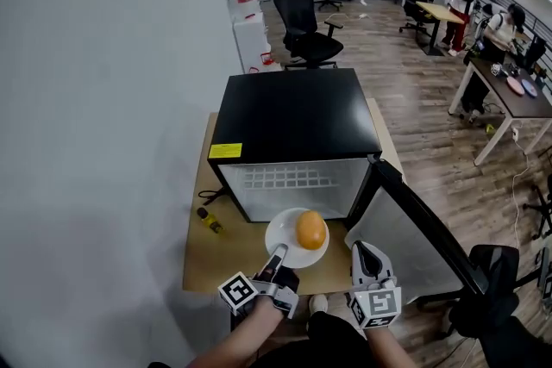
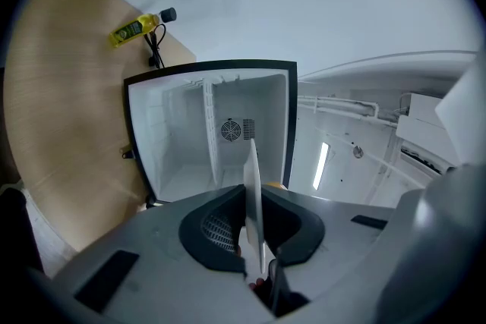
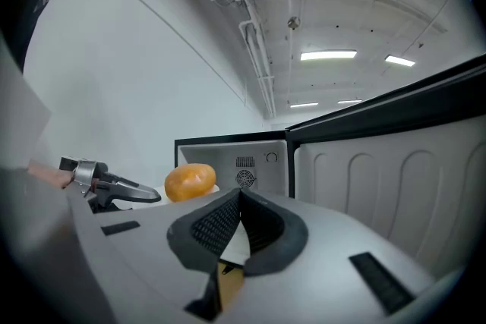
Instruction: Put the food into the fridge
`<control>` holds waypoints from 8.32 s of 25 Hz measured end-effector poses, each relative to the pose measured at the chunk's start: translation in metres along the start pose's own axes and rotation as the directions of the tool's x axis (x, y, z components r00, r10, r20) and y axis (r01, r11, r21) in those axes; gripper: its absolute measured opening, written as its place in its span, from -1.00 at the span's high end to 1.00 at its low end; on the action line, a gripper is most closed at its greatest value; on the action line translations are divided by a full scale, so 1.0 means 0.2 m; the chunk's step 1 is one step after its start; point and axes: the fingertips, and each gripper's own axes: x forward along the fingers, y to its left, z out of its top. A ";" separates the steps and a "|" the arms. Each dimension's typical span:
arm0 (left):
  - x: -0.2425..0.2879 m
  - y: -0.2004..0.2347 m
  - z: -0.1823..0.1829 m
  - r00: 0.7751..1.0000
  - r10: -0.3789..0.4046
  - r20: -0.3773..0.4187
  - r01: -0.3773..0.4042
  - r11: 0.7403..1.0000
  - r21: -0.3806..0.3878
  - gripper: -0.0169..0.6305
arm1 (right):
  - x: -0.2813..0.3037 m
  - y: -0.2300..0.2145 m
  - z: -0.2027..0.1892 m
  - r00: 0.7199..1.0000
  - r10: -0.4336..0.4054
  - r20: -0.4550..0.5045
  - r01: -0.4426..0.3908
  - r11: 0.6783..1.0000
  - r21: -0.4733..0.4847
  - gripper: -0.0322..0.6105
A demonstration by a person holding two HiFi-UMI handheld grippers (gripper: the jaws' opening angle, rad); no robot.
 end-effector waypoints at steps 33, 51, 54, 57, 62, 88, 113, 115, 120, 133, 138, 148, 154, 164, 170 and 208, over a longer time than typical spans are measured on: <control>0.88 0.33 0.39 0.998 0.064 0.010 -0.064 0.996 0.061 0.86 | 0.47 -0.10 0.10 0.996 0.084 -0.010 -0.084 0.997 -0.002 0.72; 1.08 0.35 0.38 0.996 0.084 0.030 -0.086 0.994 0.074 0.86 | 0.46 -0.09 0.06 0.996 0.082 -0.042 -0.083 0.996 -0.023 0.71; 1.10 0.34 0.40 0.995 0.092 0.032 -0.094 0.991 0.097 0.86 | 0.45 -0.08 0.07 0.995 0.085 -0.043 -0.086 0.996 -0.015 0.71; 1.12 0.34 0.41 0.992 0.119 0.041 -0.123 0.988 0.096 0.86 | 0.44 -0.10 0.07 0.996 0.075 -0.043 -0.076 0.997 -0.011 0.71; 1.14 0.36 0.41 0.981 0.188 0.052 -0.193 0.975 0.107 0.86 | 0.43 -0.11 0.08 0.997 0.066 -0.034 -0.067 0.998 -0.009 0.71; 1.13 0.35 0.49 0.918 0.385 0.091 -0.375 0.773 0.512 0.85 | 0.35 0.02 0.09 0.988 0.153 -0.014 -0.153 0.988 0.007 0.72; 1.12 0.36 0.51 0.830 0.545 0.117 -0.400 0.435 0.807 0.53 | 0.35 -0.03 0.01 0.984 0.176 -0.020 -0.174 0.983 0.058 0.72; 1.13 0.36 0.53 0.826 0.551 0.117 -0.394 0.417 0.819 0.53 | 0.37 -0.03 0.00 0.984 0.174 -0.026 -0.172 0.983 0.066 0.72; 1.15 0.39 0.55 0.824 0.557 0.105 -0.375 0.397 0.838 0.47 | 0.40 -0.03 0.01 0.982 0.187 -0.018 -0.186 0.980 0.068 0.72; 1.16 0.41 0.55 0.790 0.594 0.154 -0.367 0.257 0.894 0.26 | 0.43 -0.04 0.00 0.979 0.205 -0.024 -0.202 0.977 0.073 0.72; 1.16 0.43 0.54 0.768 0.603 0.216 -0.371 0.143 0.918 0.21 | 0.43 -0.07 -0.02 0.978 0.205 -0.031 -0.202 0.975 0.088 0.72; 1.18 0.45 0.57 0.738 0.619 0.266 -0.432 0.132 0.892 0.19 | 0.46 -0.06 -0.02 0.976 0.219 -0.015 -0.216 0.971 0.101 0.71; 1.18 0.43 0.58 0.739 0.613 0.279 -0.449 0.139 0.883 0.19 | 0.46 -0.05 0.00 0.973 0.229 -0.016 -0.226 0.969 0.098 0.72; 1.13 0.34 0.60 0.800 0.539 0.264 -0.434 0.216 0.874 0.19 | 0.40 0.02 -0.03 0.974 0.223 -0.043 -0.219 0.972 0.080 0.72; 1.00 0.25 0.55 0.842 0.494 0.216 -0.387 0.276 0.880 0.19 | 0.32 0.09 0.00 0.974 0.223 -0.027 -0.221 0.974 0.058 0.72; -1.35 -0.43 -0.46 0.984 0.138 0.112 -0.147 0.277 0.950 0.84 | -1.04 0.94 0.00 0.985 0.174 0.001 -0.174 0.984 -0.033 0.72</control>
